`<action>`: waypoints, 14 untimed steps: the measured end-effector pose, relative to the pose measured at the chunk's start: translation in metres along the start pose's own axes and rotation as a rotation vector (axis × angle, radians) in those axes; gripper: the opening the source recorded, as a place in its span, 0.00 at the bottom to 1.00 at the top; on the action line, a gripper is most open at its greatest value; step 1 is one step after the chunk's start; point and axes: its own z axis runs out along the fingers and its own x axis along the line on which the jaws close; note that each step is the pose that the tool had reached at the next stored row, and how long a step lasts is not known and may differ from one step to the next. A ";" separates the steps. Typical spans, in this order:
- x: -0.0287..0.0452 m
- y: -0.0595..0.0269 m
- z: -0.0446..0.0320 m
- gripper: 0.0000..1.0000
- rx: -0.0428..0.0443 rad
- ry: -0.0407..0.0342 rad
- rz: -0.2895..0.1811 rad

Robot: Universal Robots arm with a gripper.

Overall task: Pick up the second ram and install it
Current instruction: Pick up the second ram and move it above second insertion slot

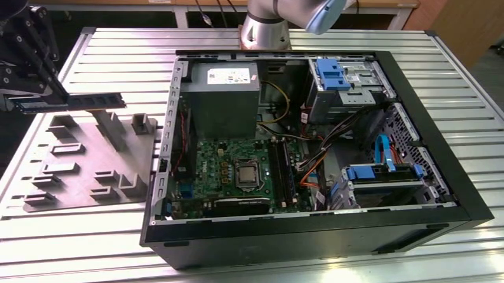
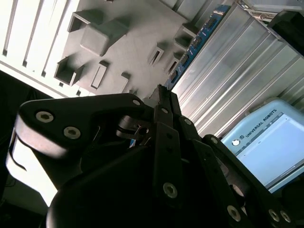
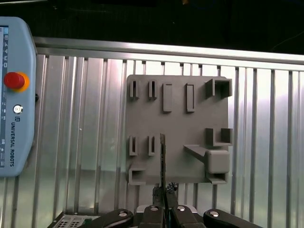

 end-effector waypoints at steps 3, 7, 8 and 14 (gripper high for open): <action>0.0000 -0.0015 0.0000 0.13 0.0000 -0.0001 0.000; 0.0001 -0.0036 0.0000 0.13 0.0000 0.0000 0.000; 0.0001 -0.0043 -0.0001 0.13 -0.0001 0.0001 0.000; 0.0004 -0.0108 -0.0001 0.13 0.0001 0.0000 0.001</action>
